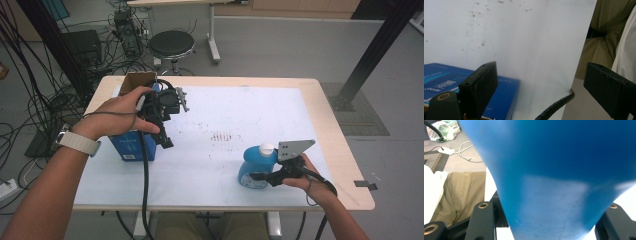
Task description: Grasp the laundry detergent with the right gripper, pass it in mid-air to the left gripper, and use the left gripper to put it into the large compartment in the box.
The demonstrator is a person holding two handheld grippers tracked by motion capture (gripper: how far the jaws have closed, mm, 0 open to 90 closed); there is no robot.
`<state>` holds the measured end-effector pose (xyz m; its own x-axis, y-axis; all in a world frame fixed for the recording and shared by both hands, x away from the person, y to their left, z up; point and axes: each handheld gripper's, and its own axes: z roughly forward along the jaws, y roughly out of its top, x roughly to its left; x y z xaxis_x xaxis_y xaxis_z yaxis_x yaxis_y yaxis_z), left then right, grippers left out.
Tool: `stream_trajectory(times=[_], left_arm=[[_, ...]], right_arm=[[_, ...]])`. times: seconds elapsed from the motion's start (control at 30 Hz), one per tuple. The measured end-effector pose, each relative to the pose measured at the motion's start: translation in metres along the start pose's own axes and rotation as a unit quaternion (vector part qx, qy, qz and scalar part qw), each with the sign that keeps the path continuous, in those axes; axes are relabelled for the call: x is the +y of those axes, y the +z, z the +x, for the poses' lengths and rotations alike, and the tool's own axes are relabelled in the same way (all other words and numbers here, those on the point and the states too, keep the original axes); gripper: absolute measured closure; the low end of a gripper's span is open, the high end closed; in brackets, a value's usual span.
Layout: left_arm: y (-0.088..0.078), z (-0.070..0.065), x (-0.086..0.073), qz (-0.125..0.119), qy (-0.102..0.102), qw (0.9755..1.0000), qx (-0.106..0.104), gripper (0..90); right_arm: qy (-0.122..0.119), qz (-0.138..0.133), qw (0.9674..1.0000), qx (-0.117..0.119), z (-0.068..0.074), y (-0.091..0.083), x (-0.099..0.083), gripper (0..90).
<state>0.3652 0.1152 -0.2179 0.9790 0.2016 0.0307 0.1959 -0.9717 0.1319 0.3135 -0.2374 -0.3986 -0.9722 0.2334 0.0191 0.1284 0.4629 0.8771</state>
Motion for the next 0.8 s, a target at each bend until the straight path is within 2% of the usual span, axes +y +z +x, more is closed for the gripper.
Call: stream_trajectory(times=[0.8], left_arm=[[0.0011,-0.0002,-0.0007,-0.004,-0.001,1.0,0.001,12.9]], right_arm=[[-0.002,-0.003,1.0,0.0,-0.0002,-0.0003,-0.0012,43.7]])
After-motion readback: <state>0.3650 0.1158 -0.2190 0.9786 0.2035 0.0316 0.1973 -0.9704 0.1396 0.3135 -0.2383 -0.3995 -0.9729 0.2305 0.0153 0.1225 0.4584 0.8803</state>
